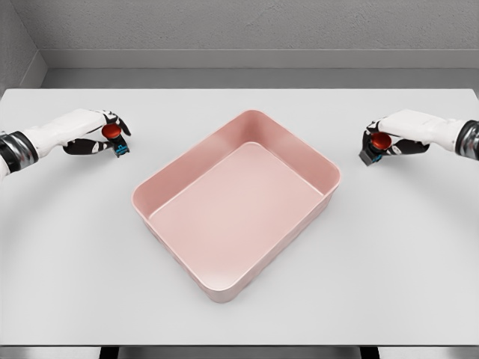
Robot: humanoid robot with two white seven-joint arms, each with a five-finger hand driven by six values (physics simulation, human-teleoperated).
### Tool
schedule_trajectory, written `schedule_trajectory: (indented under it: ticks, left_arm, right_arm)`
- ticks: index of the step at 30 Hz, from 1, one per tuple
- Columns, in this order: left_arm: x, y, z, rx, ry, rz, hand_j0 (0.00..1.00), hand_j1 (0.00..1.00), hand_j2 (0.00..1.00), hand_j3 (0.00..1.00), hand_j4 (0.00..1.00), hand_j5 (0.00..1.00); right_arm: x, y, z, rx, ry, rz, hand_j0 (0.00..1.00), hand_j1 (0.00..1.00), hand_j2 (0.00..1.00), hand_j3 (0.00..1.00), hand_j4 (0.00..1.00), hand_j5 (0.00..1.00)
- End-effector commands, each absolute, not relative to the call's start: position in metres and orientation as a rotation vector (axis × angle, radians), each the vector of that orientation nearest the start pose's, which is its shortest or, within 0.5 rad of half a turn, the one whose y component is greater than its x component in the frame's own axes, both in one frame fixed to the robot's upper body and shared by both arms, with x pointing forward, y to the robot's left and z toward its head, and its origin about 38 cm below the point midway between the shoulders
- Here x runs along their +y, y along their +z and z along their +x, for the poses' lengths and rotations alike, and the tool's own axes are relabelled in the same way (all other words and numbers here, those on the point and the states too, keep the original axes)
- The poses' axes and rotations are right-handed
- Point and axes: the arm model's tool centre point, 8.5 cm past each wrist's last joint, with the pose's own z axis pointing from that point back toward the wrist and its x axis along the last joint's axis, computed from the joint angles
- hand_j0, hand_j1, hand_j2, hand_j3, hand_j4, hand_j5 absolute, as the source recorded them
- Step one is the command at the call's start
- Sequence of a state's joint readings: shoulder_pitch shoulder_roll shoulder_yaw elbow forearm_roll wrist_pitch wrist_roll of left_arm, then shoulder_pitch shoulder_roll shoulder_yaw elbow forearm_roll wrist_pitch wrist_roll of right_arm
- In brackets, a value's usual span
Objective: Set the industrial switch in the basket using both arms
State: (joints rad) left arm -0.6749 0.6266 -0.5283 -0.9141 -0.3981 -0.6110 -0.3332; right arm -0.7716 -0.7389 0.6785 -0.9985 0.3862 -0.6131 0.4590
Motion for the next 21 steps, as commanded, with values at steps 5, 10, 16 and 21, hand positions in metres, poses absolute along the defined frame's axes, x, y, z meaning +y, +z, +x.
schedule_trajectory:
  ticks: [5,10,16,21]
  left_arm:
    - [0.363,0.150,0.490,-1.417,-1.587,0.437,0.50,0.50,0.50,0.50,0.50,0.50]
    - [0.361,0.152,0.490,-1.429,-1.586,0.434,0.50,0.50,0.50,0.50,0.50,0.50]
    - [0.360,0.160,0.493,-1.446,-1.586,0.445,0.50,0.50,0.50,0.50,0.50,0.50]
    - [0.359,0.168,0.494,-1.470,-1.582,0.449,0.50,0.50,0.50,0.50,0.50,0.50]
  right_arm:
    - [-0.379,0.202,0.487,-1.290,1.819,-0.495,0.42,0.42,0.42,0.42,0.42,0.42]
    - [-0.382,0.210,0.486,-1.296,1.829,-0.514,0.42,0.42,0.42,0.42,0.42,0.42]
    - [-0.377,0.223,0.481,-1.293,1.882,-0.518,0.42,0.42,0.42,0.42,0.42,0.42]
    - [-0.371,0.248,0.469,-1.317,1.965,-0.563,0.42,0.42,0.42,0.42,0.42,0.42]
